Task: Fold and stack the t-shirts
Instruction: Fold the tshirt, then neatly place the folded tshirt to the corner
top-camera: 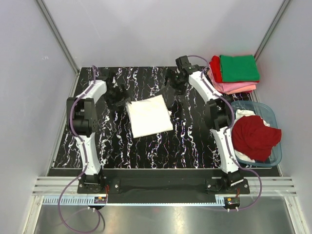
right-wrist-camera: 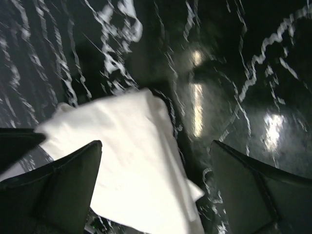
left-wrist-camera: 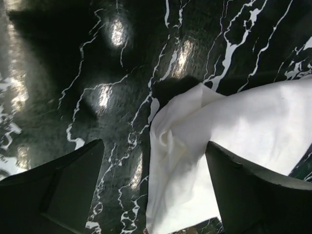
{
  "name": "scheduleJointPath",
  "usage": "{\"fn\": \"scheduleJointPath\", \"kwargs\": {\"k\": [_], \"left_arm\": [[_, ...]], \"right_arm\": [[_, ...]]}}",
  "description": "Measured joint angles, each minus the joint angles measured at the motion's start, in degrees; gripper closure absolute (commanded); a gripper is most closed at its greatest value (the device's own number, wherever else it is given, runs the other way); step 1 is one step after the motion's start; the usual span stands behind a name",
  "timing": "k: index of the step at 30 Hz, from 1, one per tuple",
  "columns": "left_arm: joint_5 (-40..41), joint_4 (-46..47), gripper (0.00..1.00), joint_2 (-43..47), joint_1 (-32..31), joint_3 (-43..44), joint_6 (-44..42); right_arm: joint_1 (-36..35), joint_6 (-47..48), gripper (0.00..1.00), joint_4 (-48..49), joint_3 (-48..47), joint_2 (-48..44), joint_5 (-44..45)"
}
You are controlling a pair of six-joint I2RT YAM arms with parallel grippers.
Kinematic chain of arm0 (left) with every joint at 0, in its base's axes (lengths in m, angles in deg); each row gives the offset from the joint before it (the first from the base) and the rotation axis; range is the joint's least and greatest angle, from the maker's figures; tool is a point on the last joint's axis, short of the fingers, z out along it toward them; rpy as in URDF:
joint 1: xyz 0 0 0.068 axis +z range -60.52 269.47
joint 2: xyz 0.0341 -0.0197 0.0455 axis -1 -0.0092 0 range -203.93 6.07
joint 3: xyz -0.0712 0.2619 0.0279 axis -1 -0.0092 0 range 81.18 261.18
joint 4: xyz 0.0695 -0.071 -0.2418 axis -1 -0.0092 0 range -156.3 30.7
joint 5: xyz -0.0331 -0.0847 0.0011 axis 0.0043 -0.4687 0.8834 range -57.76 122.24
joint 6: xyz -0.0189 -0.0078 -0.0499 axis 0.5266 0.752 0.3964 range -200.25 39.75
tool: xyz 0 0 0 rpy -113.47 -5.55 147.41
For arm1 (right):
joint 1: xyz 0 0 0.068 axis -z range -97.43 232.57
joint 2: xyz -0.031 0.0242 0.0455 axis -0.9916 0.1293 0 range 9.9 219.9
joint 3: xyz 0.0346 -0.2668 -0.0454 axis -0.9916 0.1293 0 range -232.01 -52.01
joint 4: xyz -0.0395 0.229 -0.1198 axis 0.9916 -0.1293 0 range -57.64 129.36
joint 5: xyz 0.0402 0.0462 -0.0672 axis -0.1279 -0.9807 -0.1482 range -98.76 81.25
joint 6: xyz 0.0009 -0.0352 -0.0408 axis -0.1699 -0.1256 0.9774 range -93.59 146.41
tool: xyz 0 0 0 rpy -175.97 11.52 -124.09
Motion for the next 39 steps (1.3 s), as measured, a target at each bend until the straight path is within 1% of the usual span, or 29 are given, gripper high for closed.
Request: {"fn": "scheduleJointPath", "kwargs": {"k": [1,3,5,6,7,8,10,11,12,14,15,18,23,24,27,30,31,32,35,36,39], "left_arm": [[0.1,-0.8,0.11,0.8,0.3,-0.1,-0.3],[0.9,-0.9,0.12,4.0,0.4,-0.9,-0.9],[1.5,0.0,0.16,8.7,0.3,-3.1,-1.4],[1.7,0.6,0.18,12.1,0.1,-4.9,-1.5],[1.9,1.7,0.19,15.4,-0.1,-7.1,-1.6],[2.0,2.9,0.21,18.8,-0.3,-9.6,-1.6],[1.8,5.5,0.24,24.5,-1.0,-14.4,-1.7],[1.6,6.5,0.24,26.1,-1.4,-15.9,-1.8],[1.1,7.7,0.25,27.2,-2.2,-17.5,-1.8],[-0.2,9.9,0.27,27.3,-3.9,-19.5,-1.9],[-1.0,10.8,0.28,26.4,-4.8,-20.0,-2.1],[-2.8,12.9,0.29,22.7,-7.2,-20.2,-2.1],[-3.8,13.4,0.30,15.6,-8.5,-18.6,-2.3],[-3.4,12.7,0.31,13.8,-8.4,-17.2,-2.6],[-1.5,10.6,0.31,8.4,-8.1,-12.5,-3.6],[0.5,9.4,0.31,4.7,-6.9,-10.1,-4.2],[0.8,8.8,0.30,4.1,-6.3,-9.9,-4.2],[1.0,7.6,0.25,3.9,-5.8,-9.3,-4.2],[3.7,4.7,0.18,3.9,-5.1,-6.6,-5.1],[4.9,3.6,0.14,4.0,-5.1,-5.4,-5.7],[8.4,0.2,0.07,5.5,-5.3,-1.8,-7.5]], "right_arm": [[0.2,0.2,0.00,0.8,4.2,-1.8,0.0],[0.2,0.5,0.00,5.9,16.2,-7.6,-0.6],[0.0,0.3,0.01,9.6,27.2,-13.9,-2.0],[-0.2,0.2,0.02,13.2,33.9,-17.9,-3.2],[-0.4,-0.3,0.03,15.2,38.4,-21.0,-4.3],[-0.5,-0.6,0.06,16.7,41.2,-23.0,-5.3],[-0.8,-1.8,0.10,23.3,47.3,-26.8,-8.3],[-0.9,-2.3,0.11,25.5,49.0,-27.5,-9.5],[-1.1,-2.9,0.15,29.4,51.7,-28.2,-11.0],[-1.6,-4.3,0.19,34.7,55.8,-28.4,-13.1],[-2.0,-5.0,0.23,37.3,58.2,-28.4,-13.8],[-3.7,-7.0,0.25,42.3,64.6,-28.4,-15.0],[-6.7,-9.3,0.27,48.7,68.6,-28.4,-15.7],[-7.3,-10.3,0.27,51.4,70.0,-28.5,-15.7],[-8.8,-12.1,0.27,55.6,72.7,-29.0,-16.2],[-9.9,-13.2,0.25,57.6,74.8,-30.1,-15.9],[-10.3,-13.4,0.23,57.5,75.3,-30.6,-15.6],[-10.5,-13.4,0.15,56.9,75.4,-31.0,-15.4],[-10.9,-11.6,0.02,51.5,74.1,-32.5,-14.2],[-10.9,-10.5,0.00,48.3,73.0,-33.0,-13.5],[-10.7,-7.5,0.00,41.3,68.8,-34.6,-12.1]]}}
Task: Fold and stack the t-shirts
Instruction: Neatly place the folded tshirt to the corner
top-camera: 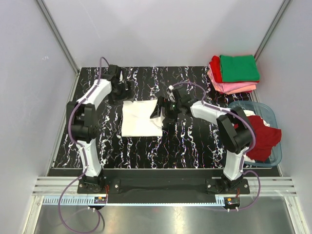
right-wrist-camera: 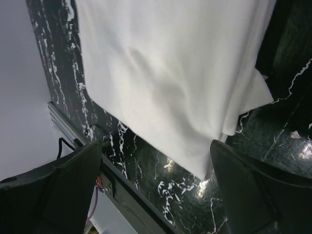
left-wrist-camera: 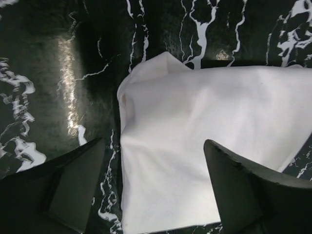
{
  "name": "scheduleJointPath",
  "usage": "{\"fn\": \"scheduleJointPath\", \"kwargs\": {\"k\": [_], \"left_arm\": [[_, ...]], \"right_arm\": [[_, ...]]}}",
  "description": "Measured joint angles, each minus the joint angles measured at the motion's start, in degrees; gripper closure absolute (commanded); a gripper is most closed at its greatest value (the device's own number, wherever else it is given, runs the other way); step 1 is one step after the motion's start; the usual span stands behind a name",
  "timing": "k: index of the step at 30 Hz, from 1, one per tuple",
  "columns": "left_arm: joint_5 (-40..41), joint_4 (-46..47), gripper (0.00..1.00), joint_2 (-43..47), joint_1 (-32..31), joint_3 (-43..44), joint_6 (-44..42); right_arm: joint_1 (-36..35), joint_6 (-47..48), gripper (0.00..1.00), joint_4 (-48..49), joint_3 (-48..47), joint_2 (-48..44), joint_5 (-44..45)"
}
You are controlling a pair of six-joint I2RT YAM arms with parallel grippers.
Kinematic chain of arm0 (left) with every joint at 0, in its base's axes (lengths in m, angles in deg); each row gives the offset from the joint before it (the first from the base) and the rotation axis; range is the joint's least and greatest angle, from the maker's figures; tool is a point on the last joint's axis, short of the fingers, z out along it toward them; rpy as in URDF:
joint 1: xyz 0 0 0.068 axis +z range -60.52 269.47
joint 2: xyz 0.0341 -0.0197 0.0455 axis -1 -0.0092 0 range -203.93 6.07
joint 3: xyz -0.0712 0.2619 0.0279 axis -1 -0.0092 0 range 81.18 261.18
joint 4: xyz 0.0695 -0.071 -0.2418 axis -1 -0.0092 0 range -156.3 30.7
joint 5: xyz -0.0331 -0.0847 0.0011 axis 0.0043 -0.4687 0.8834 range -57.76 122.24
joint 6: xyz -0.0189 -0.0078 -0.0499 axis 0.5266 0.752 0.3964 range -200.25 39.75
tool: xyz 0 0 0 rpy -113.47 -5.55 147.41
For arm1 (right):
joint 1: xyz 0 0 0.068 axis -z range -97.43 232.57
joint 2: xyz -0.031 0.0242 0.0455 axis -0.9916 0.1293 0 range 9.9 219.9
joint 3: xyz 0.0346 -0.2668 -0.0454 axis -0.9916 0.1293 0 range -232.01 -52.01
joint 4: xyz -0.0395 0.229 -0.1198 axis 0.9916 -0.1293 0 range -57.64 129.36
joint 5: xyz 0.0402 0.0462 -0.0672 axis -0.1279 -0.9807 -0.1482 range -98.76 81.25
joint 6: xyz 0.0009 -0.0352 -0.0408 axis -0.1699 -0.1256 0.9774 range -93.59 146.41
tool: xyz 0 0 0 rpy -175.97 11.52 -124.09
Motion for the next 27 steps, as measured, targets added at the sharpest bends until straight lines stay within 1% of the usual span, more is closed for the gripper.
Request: {"fn": "scheduleJointPath", "kwargs": {"k": [3,5,6,9,11,14,17,19,20,21,23,26,27], "left_arm": [[3.2,-3.0,0.06,4.6,-1.3,2.1,-1.6],[5.1,-4.5,0.06,10.1,-2.7,2.0,-2.5],[5.8,-4.5,0.06,13.3,-3.4,1.2,-2.8],[6.8,-3.7,0.06,24.6,-5.4,-4.6,-3.1],[7.2,-3.4,0.06,33.0,-6.8,-10.5,-3.0],[7.8,-3.2,0.06,43.0,-7.9,-19.6,-2.0],[8.5,-3.7,0.06,50.1,-9.2,-27.6,-0.6],[8.7,-4.4,0.06,53.4,-10.2,-31.9,0.4],[8.8,-4.9,0.06,54.8,-10.3,-33.6,0.9],[9.0,-5.7,0.06,56.3,-10.4,-35.0,1.4],[9.6,-6.4,0.06,59.3,-10.4,-36.9,1.9],[11.0,-6.8,0.06,64.2,-10.4,-38.8,2.6],[11.5,-6.9,0.06,65.6,-10.4,-39.3,2.8]], "right_arm": [[1.1,2.2,0.00,-3.5,-4.1,-1.6,0.0],[2.8,3.5,0.00,-5.0,-6.7,-1.8,-0.1],[3.9,4.0,0.00,-5.5,-7.8,-1.5,-0.2],[7.3,5.2,0.01,-6.4,-10.4,0.8,-1.0],[9.2,6.1,0.05,-7.0,-12.2,4.0,-1.6],[11.0,7.3,0.12,-8.6,-16.5,10.5,-2.1],[11.5,7.6,0.16,-9.0,-19.5,16.4,-3.9],[11.4,7.3,0.18,-8.1,-20.2,17.4,-6.3],[11.3,7.0,0.18,-7.4,-20.2,17.7,-6.8],[11.2,6.6,0.22,-6.7,-20.2,18.1,-7.6],[11.0,5.6,0.26,-4.5,-20.3,19.3,-9.3],[10.3,3.2,0.36,-1.2,-21.5,21.7,-12.0],[9.8,2.2,0.41,0.0,-22.1,22.8,-12.5]]}}
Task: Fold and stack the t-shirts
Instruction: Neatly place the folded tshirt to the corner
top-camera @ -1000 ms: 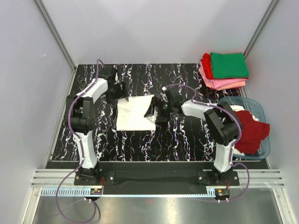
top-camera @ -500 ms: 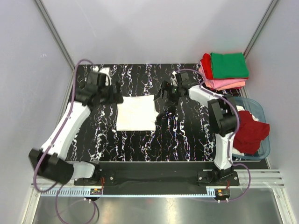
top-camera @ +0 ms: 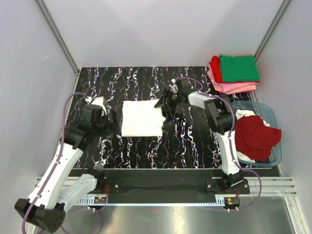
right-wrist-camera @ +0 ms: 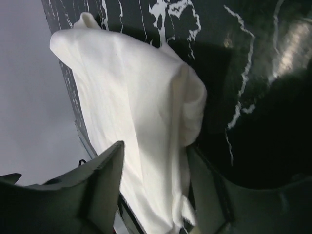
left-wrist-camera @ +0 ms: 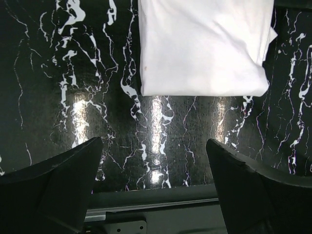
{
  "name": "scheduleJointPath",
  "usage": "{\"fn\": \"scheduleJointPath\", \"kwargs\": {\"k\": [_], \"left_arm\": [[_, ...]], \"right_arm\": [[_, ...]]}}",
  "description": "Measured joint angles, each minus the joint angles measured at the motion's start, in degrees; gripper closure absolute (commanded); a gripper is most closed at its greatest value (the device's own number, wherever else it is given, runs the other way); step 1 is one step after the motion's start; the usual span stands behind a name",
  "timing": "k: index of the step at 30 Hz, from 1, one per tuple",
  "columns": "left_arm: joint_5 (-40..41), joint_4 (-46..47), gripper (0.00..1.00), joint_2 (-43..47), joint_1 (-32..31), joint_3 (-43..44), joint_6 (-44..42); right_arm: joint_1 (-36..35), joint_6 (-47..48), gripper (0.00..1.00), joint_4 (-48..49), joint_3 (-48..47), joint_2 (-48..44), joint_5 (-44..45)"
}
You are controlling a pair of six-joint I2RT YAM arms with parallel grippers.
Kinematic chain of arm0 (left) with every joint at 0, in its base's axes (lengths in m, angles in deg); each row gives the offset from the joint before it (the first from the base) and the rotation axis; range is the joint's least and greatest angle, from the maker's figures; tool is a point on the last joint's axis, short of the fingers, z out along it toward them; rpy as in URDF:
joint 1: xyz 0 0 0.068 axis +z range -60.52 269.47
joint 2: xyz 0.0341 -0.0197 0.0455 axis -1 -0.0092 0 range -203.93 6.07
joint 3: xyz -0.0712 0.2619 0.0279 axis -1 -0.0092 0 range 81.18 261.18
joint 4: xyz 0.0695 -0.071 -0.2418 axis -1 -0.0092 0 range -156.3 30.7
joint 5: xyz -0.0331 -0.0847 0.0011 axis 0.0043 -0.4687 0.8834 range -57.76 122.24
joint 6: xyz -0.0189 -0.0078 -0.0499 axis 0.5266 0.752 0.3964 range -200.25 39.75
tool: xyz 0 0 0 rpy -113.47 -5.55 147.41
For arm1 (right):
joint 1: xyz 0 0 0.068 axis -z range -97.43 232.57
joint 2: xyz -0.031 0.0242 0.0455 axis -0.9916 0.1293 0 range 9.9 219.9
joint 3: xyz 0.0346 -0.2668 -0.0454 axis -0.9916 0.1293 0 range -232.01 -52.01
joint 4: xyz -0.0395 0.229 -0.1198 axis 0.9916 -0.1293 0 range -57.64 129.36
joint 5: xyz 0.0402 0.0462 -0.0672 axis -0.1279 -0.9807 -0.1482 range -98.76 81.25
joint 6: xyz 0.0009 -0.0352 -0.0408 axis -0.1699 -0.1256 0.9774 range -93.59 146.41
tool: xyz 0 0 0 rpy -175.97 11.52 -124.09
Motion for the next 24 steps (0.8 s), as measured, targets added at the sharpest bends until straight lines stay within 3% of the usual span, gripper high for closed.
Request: {"fn": "scheduleJointPath", "kwargs": {"k": [3,4,6,14,18,24], "left_arm": [[1.0,0.0,0.05,3.7,0.0,-0.8,0.2],[1.1,0.5,0.04,4.8,0.0,-1.3,0.3],[1.2,1.4,0.04,6.8,0.0,-2.8,0.3],[1.9,2.4,0.02,8.9,0.0,-4.5,0.4],[2.2,2.8,0.02,9.4,0.0,-4.5,0.4],[2.3,3.5,0.02,10.4,0.0,-4.5,0.4]], "right_arm": [[-1.7,-2.6,0.64,4.3,-1.4,3.2,-1.6],[-2.2,-3.8,0.80,5.9,-1.3,3.9,-2.3],[-3.1,-5.9,1.00,9.8,-0.3,5.0,-2.7],[-2.8,-6.7,1.00,13.4,1.3,5.0,-3.8],[-0.3,-0.1,1.00,3.3,-0.3,2.5,-0.2],[6.3,13.4,1.00,-16.6,-12.3,1.3,9.5]]}}
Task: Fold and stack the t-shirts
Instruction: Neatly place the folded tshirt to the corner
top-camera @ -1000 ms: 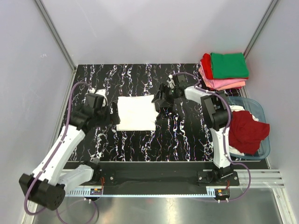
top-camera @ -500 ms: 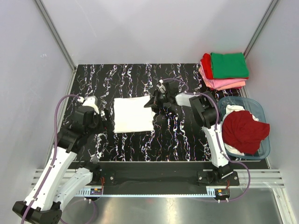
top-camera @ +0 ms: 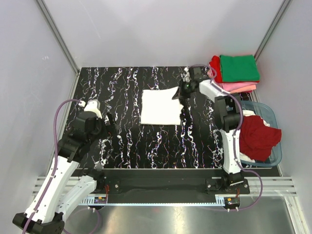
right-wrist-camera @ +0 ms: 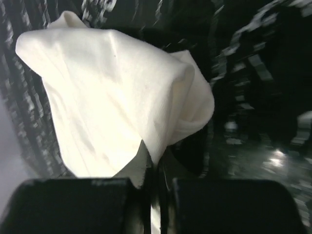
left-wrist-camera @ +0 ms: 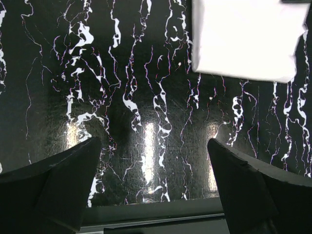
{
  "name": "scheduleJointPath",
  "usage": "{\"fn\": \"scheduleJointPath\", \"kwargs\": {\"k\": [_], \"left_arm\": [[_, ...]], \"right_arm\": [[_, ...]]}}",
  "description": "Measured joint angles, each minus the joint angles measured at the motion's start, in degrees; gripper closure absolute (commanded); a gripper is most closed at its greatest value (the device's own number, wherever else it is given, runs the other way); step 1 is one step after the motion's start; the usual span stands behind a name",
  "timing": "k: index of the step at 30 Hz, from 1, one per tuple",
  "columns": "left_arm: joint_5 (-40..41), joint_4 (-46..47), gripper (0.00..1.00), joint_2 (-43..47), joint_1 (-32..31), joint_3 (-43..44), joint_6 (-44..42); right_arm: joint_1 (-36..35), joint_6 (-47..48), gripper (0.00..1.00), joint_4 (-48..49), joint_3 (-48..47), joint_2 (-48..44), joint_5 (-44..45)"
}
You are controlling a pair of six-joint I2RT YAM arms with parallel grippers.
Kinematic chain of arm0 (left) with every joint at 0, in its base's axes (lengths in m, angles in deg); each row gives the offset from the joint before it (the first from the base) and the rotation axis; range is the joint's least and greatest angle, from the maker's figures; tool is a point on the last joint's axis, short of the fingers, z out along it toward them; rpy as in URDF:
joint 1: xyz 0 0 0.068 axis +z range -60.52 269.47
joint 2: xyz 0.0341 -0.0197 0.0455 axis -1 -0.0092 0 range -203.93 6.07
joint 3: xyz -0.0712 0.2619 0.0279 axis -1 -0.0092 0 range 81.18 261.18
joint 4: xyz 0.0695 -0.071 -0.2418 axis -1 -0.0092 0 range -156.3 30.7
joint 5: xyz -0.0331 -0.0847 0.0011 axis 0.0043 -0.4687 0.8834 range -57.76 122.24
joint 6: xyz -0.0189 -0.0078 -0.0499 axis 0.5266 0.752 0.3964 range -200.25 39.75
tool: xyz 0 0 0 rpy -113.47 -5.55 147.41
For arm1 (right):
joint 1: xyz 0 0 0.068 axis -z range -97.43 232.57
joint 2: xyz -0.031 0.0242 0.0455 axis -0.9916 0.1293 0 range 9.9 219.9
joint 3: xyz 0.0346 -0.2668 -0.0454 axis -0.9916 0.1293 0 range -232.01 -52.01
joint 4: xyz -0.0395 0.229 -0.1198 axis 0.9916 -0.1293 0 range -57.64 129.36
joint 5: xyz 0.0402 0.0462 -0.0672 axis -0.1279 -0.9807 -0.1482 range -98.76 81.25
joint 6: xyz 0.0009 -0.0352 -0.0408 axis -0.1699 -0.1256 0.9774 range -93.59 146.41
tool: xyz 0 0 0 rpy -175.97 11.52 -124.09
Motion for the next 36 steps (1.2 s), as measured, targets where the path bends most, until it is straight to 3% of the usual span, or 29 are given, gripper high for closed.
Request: {"fn": "scheduleJointPath", "kwargs": {"k": [6,14,26,36], "left_arm": [[0.0,0.1,0.02,0.0,0.0,0.0,0.0],[0.0,0.5,0.02,0.0,0.0,-0.7,0.0],[-0.1,1.2,0.02,-0.4,0.0,-0.7,0.0],[-0.1,1.3,0.02,-1.2,0.2,-0.7,0.0]], "right_arm": [[3.2,12.7,1.00,-12.7,-8.5,-3.0,13.6],[3.5,23.8,1.00,-19.1,-12.7,-5.2,27.3],[4.8,35.4,1.00,-18.7,-16.8,-5.8,39.5],[9.0,44.3,1.00,-12.1,-9.6,-15.8,43.9]]}}
